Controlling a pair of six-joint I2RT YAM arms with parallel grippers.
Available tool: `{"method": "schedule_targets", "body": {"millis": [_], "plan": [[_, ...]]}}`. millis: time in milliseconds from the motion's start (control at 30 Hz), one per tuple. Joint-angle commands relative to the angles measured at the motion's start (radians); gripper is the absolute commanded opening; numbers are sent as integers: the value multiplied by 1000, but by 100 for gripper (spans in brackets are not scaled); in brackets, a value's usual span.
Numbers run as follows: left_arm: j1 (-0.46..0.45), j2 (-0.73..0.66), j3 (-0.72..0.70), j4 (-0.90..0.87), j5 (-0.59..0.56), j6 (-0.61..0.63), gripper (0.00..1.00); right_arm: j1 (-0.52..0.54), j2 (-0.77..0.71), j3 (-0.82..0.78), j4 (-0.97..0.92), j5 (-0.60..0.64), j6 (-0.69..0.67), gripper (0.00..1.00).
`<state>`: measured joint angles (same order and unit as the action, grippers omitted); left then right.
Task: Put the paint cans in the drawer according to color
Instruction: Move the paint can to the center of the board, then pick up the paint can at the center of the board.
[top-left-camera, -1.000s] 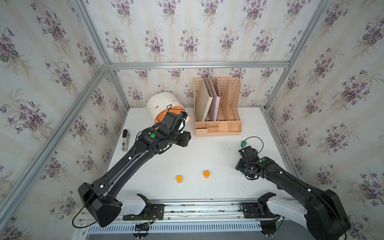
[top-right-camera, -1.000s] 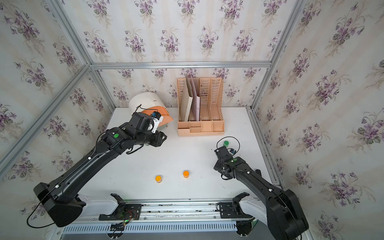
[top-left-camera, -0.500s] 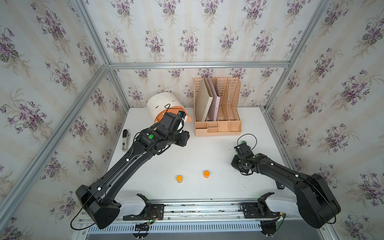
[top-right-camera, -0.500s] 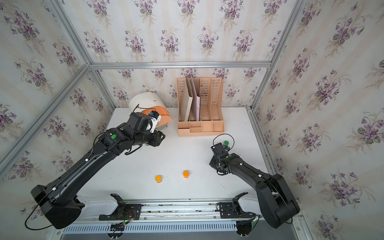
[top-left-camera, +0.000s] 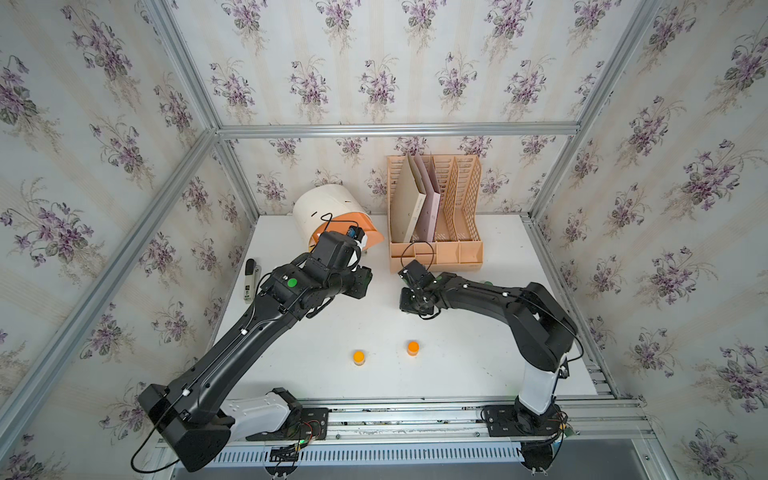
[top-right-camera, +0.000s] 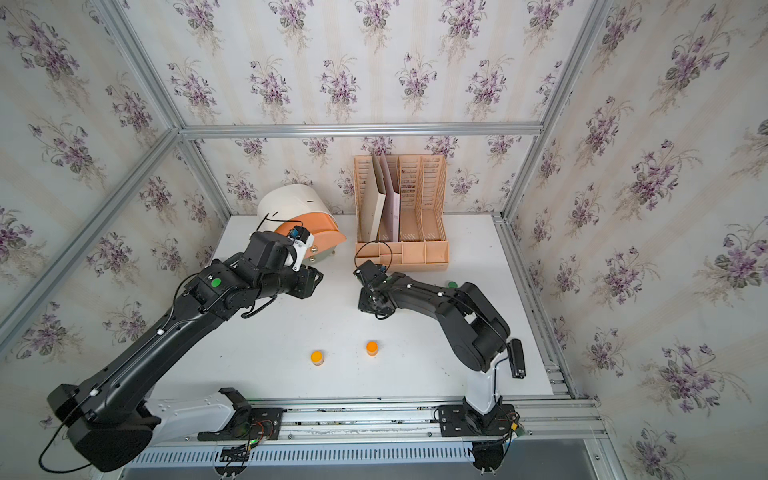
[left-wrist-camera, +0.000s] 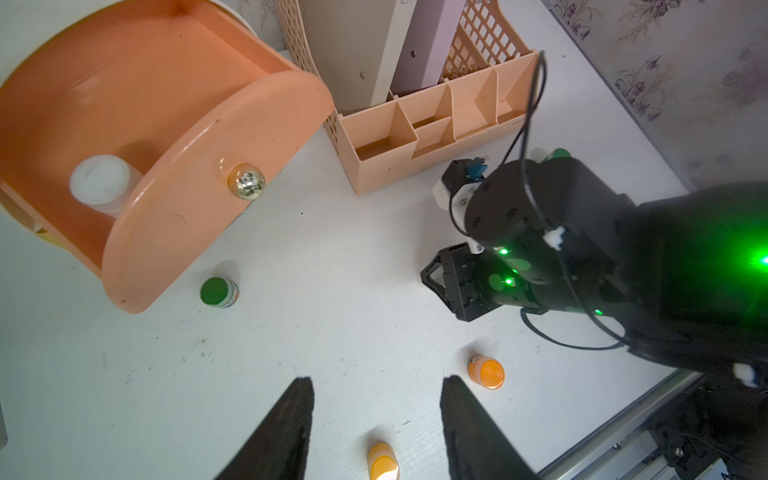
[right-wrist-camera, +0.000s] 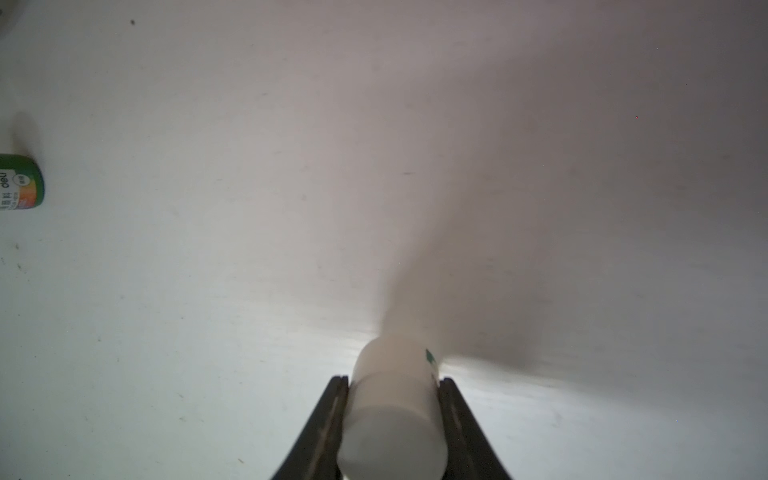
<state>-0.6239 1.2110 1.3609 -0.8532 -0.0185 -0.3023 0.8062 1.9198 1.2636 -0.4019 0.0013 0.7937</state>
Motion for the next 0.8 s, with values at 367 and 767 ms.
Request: {"method": "schedule_targets", "body": {"millis": [367, 767], "plan": [[1, -29, -115, -22, -28, -32, 54, 85, 79, 160, -153, 5, -58, 52], [-49, 87, -218, 107, 24, -44, 54, 15, -236, 19, -227, 90, -100, 70]]}}
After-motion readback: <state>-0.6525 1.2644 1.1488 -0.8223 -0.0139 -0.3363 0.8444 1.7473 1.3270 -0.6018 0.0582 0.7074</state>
